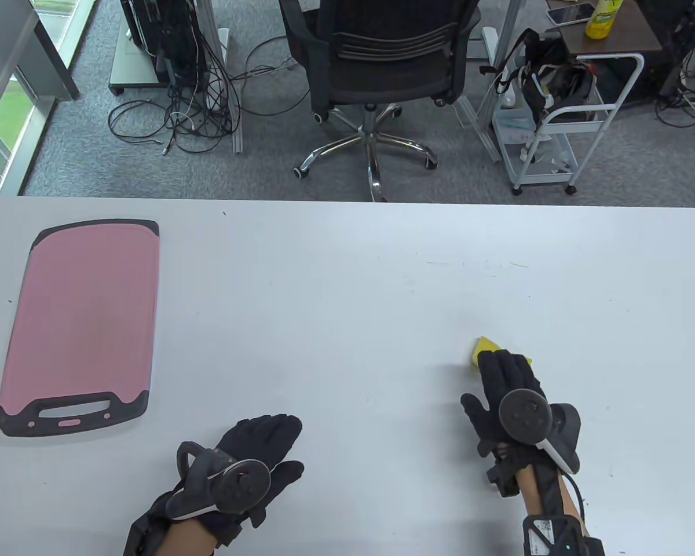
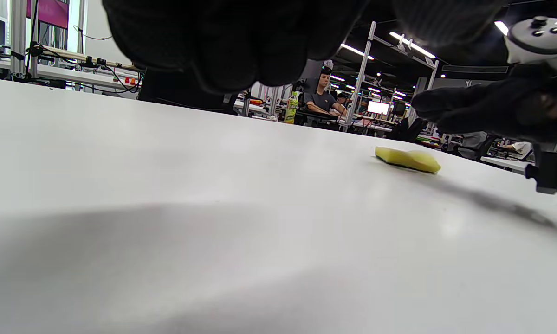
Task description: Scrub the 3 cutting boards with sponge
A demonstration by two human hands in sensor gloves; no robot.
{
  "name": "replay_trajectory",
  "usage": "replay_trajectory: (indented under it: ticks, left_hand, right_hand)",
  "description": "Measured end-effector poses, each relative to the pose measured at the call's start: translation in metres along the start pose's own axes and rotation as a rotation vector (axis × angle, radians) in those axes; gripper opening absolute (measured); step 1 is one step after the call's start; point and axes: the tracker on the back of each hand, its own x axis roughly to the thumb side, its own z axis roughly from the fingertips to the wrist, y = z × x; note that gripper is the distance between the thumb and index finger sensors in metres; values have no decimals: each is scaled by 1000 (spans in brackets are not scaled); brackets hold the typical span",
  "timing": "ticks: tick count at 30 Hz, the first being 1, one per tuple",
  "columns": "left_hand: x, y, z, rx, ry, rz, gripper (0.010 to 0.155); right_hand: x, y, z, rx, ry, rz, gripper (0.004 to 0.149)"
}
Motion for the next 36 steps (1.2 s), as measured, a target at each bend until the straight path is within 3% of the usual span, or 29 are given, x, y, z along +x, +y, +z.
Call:
replay_trajectory:
  ticks: [7, 13, 19, 27, 31, 36]
  left_hand:
    - [-3, -3, -3, -19, 13, 7, 77]
    - [-3, -4, -4, -26, 9, 13, 77]
    - [-6, -4, -4, -23, 18, 13, 77]
    - [-16, -1, -3, 1, 60, 15, 77]
    - [-31, -2, 1, 6, 134, -8, 77]
    - [-57, 1, 3, 2, 268, -54, 78]
  right_hand:
    - [-26, 25, -48, 191, 172, 94, 87]
    - [-27, 37, -60, 220, 205, 231, 73]
    - [-23, 34, -41, 99, 138, 187, 70]
    - [-9, 18, 7, 12, -14, 62, 71]
    - [-2, 14, 31, -41, -102, 47, 72]
    - [1, 5, 40, -48, -132, 38, 72]
